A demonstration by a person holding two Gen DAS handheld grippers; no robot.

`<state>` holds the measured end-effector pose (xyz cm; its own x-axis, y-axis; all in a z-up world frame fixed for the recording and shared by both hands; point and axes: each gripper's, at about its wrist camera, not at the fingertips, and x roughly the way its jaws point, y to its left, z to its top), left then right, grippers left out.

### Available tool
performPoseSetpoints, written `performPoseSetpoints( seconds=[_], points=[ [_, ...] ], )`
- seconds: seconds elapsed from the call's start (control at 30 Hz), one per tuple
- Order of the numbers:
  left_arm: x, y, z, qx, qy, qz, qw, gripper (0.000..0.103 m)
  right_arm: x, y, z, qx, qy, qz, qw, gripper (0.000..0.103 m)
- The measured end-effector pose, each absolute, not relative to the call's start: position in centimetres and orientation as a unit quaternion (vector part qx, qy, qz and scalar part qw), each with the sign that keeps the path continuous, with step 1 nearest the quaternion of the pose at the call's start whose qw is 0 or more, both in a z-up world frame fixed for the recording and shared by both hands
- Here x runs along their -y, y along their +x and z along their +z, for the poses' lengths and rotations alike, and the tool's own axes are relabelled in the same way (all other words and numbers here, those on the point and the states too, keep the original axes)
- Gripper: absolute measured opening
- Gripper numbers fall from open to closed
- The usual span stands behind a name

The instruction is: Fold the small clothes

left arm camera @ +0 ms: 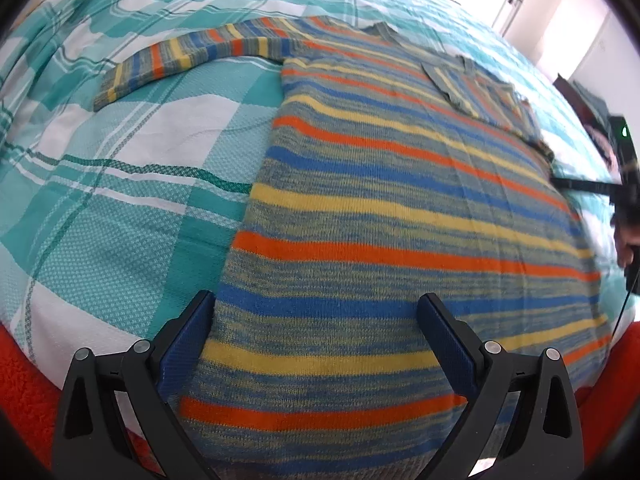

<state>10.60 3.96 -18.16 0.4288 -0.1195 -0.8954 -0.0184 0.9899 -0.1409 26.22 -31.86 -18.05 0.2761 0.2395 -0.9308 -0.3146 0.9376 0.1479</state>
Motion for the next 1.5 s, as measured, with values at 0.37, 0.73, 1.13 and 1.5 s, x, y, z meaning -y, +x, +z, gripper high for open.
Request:
performPoseSetpoints(
  seconds=[0.37, 0.73, 1.13, 1.5],
  points=[
    [-1.6, 7.8, -16.0, -0.509, -0.022, -0.084, 0.856, 0.099, 27.7, 15.5, -14.1, -0.564, -0.02, 0.227, 0.794, 0.027],
    [-1.6, 7.2, -17.9, -0.548, 0.013, -0.076, 0.833, 0.1, 30.5, 7.7, -15.7, -0.546, 0.039, 0.141, 0.825, 0.029],
    [-21.4, 17.5, -15.1, -0.471, -0.339, 0.018, 0.814, 0.096, 29.2, 7.9, -13.3, -0.487, 0.042, 0.17, 0.856, 0.049],
    [-29.6, 23.1, -21.3, -0.369, -0.524, 0.084, 0.763, 0.073, 27.6, 8.9, -15.6, -0.515, 0.019, 0.18, 0.838, 0.049]
  ],
)
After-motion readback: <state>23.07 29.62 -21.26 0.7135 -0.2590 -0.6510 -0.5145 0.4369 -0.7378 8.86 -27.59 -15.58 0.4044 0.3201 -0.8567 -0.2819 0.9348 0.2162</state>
